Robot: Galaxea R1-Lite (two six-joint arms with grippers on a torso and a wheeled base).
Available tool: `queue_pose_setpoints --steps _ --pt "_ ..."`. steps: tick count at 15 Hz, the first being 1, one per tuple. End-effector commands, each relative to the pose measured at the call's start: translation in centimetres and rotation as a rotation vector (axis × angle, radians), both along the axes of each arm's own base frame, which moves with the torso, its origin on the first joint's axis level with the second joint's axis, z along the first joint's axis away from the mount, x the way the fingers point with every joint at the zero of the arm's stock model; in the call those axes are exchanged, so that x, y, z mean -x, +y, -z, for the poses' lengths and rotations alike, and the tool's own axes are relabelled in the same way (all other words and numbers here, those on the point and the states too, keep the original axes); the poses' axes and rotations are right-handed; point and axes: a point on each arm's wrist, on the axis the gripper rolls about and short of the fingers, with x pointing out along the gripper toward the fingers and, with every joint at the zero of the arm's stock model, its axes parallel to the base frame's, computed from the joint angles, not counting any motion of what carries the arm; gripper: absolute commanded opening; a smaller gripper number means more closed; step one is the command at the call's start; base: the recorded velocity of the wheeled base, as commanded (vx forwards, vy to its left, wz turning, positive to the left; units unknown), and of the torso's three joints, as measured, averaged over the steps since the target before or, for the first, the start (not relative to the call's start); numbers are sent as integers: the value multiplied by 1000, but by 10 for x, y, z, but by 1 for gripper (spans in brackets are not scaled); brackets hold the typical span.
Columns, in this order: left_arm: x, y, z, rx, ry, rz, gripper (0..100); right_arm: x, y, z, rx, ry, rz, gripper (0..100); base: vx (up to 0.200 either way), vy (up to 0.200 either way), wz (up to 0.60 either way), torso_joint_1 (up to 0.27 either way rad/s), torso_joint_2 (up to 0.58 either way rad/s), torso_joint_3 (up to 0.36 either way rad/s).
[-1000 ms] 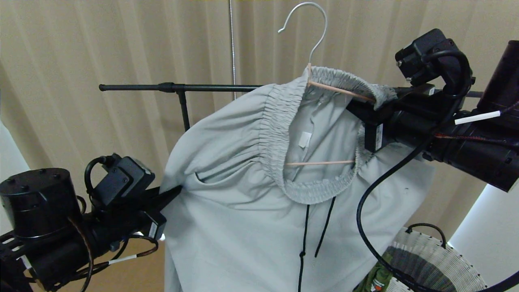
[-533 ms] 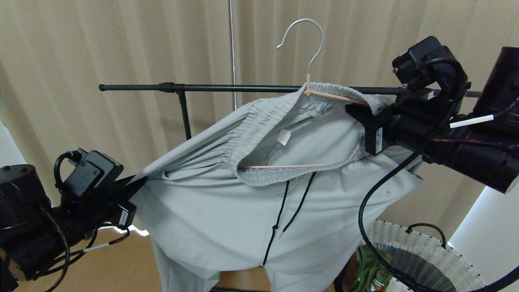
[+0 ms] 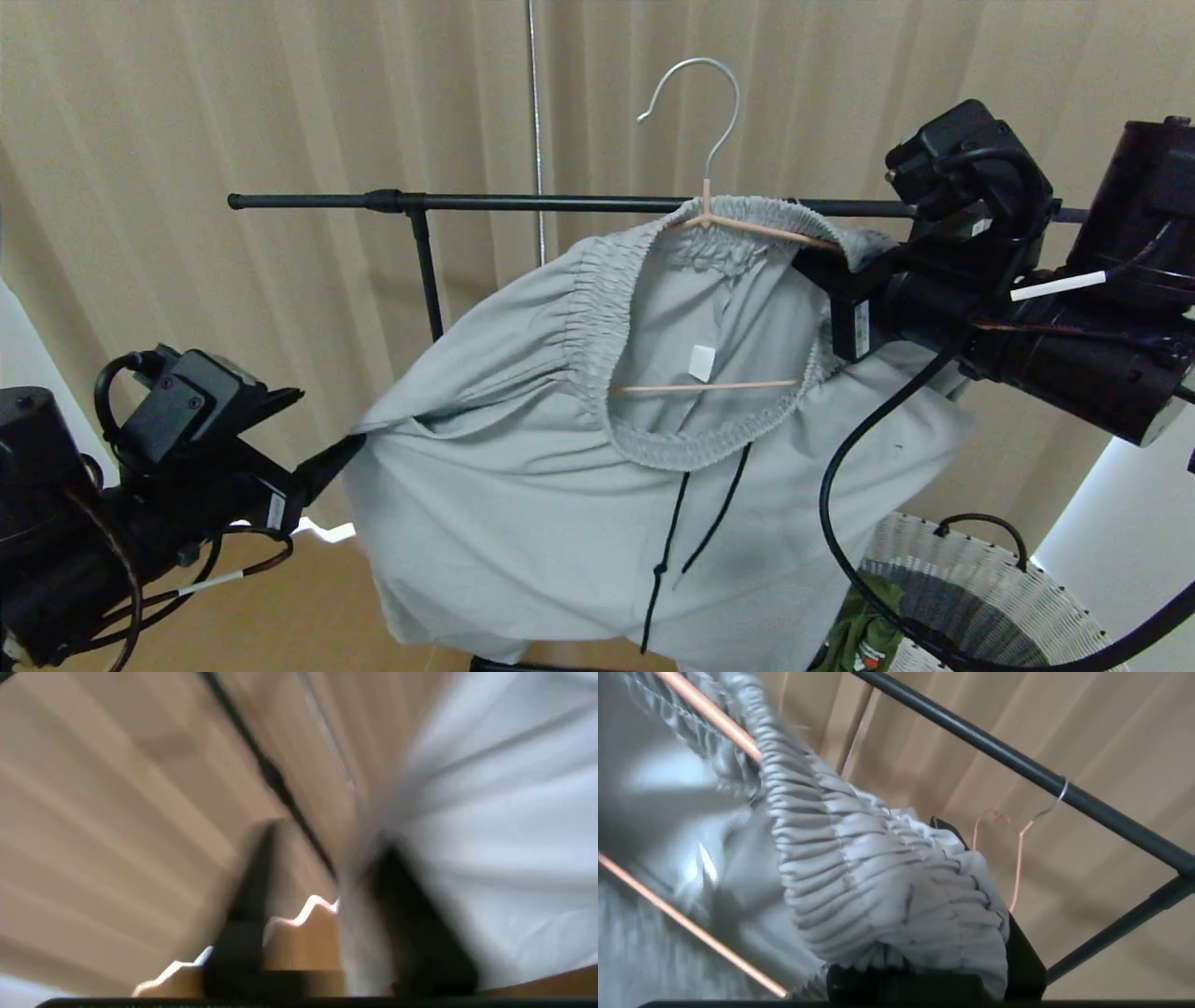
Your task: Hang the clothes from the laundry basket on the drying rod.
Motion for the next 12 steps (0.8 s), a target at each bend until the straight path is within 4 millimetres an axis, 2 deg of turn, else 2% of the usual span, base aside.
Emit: queue_pose_setpoints --steps 1,5,7,9,10,12 --pt "13 -1 -13 24 -59 19 100 -2 2 3 8 8 4 0 0 0 0 0 0 0" --pt "35 -6 -35 85 -104 61 100 -6 1 7 29 23 102 0 0 0 0 0 0 0" --pt "51 -24 -51 224 13 170 100 -8 -1 6 46 41 152 0 0 0 0 0 0 0" --pt "53 -30 -62 315 96 184 100 -8 -1 7 53 47 195 0 0 0 0 0 0 0" --pt "50 -29 -64 364 142 156 100 -8 -3 11 64 57 229 0 0 0 0 0 0 0" --pt "53 -19 -47 369 181 92 100 -8 -4 21 95 88 292 0 0 0 0 0 0 0"
